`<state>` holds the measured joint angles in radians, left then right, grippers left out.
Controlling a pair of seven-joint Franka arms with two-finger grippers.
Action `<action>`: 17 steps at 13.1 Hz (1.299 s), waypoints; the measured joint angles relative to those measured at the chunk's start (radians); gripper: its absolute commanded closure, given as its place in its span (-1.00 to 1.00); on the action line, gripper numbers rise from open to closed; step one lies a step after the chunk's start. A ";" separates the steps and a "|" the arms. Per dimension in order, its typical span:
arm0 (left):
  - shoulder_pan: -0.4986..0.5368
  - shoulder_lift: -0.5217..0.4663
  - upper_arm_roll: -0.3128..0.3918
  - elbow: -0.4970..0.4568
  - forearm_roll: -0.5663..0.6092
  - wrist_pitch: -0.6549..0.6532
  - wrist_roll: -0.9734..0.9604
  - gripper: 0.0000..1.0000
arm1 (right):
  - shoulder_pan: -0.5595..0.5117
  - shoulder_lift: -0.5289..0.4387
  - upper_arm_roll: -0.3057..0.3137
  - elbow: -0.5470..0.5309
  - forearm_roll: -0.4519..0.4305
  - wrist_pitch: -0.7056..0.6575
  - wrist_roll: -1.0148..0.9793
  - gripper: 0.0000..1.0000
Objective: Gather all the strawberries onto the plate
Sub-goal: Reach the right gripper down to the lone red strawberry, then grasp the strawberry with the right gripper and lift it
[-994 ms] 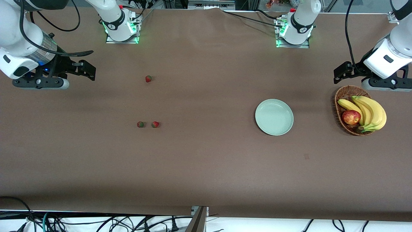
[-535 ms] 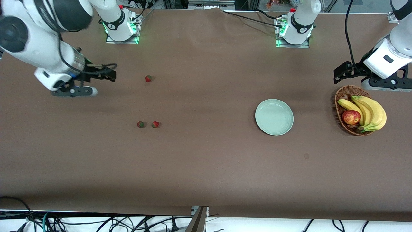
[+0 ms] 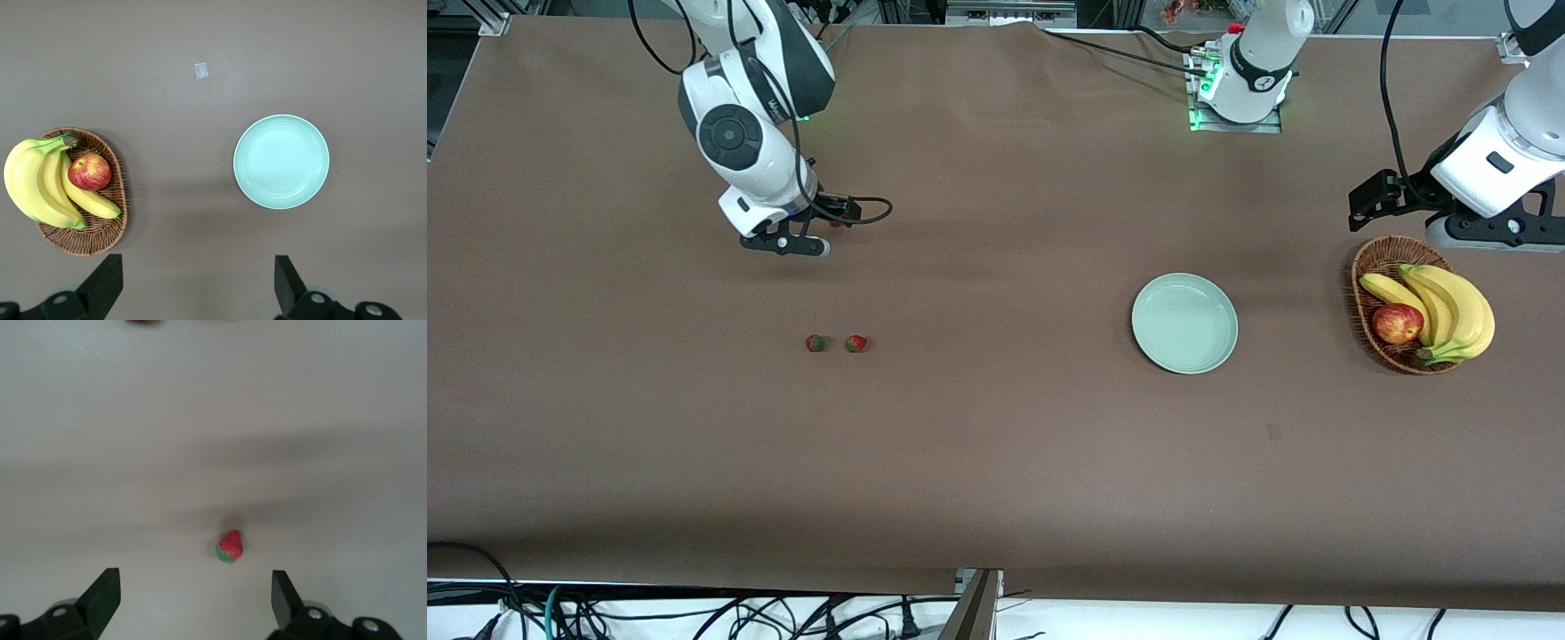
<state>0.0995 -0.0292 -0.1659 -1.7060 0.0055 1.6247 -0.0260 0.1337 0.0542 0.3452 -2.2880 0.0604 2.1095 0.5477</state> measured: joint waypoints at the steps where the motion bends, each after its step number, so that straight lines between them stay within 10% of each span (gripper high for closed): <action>1: 0.000 0.000 0.000 0.000 0.000 0.000 0.000 -1.00 | -0.002 0.000 -0.002 -0.030 0.000 0.020 0.000 -1.00; 13: 0.000 0.000 0.000 0.000 0.000 0.000 0.000 -1.00 | 0.011 0.135 0.057 -0.333 0.000 0.518 0.152 -0.94; 17: 0.000 0.000 0.000 0.000 0.000 0.000 0.000 -1.00 | 0.018 0.148 0.059 -0.332 0.001 0.529 0.158 -0.50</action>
<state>0.0995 -0.0291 -0.1658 -1.7060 0.0055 1.6247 -0.0260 0.1517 0.2018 0.4042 -2.6204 0.0609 2.6381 0.7053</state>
